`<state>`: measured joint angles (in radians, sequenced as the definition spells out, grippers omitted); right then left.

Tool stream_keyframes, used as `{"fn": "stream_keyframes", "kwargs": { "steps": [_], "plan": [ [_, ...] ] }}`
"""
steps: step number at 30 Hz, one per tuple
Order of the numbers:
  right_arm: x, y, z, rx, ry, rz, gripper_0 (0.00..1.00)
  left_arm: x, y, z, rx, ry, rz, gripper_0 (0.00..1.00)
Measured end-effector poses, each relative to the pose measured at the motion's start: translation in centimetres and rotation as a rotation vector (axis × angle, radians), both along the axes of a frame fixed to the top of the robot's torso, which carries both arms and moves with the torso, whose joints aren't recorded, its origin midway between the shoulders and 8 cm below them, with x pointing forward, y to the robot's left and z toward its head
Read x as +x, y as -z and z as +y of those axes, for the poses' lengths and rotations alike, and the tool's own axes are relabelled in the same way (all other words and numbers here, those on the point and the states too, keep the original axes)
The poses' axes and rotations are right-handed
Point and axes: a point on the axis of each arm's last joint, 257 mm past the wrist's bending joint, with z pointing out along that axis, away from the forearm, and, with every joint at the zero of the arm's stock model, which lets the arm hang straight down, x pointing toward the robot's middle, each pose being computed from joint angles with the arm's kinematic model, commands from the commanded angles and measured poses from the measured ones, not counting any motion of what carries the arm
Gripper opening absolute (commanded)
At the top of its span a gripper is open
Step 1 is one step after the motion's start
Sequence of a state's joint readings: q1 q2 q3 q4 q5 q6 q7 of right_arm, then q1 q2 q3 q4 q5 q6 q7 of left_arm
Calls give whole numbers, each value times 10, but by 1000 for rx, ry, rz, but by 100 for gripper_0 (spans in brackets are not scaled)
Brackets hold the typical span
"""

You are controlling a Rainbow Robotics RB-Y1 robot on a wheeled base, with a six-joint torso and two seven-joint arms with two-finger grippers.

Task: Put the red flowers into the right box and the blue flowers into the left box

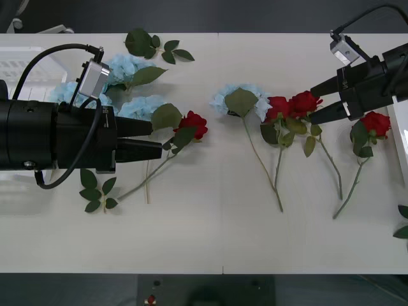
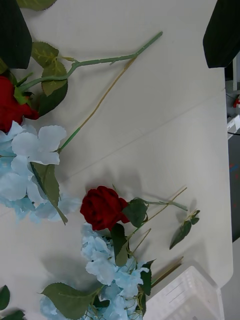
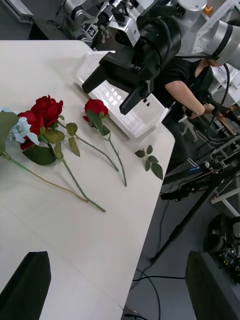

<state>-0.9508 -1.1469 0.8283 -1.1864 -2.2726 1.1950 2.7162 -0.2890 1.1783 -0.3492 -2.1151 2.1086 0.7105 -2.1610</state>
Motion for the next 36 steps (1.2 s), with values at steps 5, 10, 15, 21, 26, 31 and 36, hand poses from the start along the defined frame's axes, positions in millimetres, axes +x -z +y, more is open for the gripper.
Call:
{"fn": "stream_keyframes", "kwargs": {
  "steps": [5, 10, 15, 21, 26, 31, 36],
  "plan": [
    [0, 0, 0, 0, 0, 0, 100, 5, 11, 1, -35, -27, 44, 78],
    [0, 0, 0, 0, 0, 0, 100, 19, 6, 11, -46, -53, 34, 77],
    [-4, 11, 2, -2, -3, 20, 100, 48, 2, 38, 6, -105, -10, 78],
    [-12, 51, 9, -17, -5, 70, 100, 104, 21, 96, 155, -212, -30, 78],
    [1, 41, -4, -148, -50, -7, 100, 132, 43, 141, 314, -302, 15, 78],
    [11, 26, -26, -354, -118, -74, 100, 160, 60, 204, 531, -423, 56, 78],
    [12, 26, -57, -420, 247, 222, 100, 182, 80, 238, 665, -493, 57, 77]
  ]
}}
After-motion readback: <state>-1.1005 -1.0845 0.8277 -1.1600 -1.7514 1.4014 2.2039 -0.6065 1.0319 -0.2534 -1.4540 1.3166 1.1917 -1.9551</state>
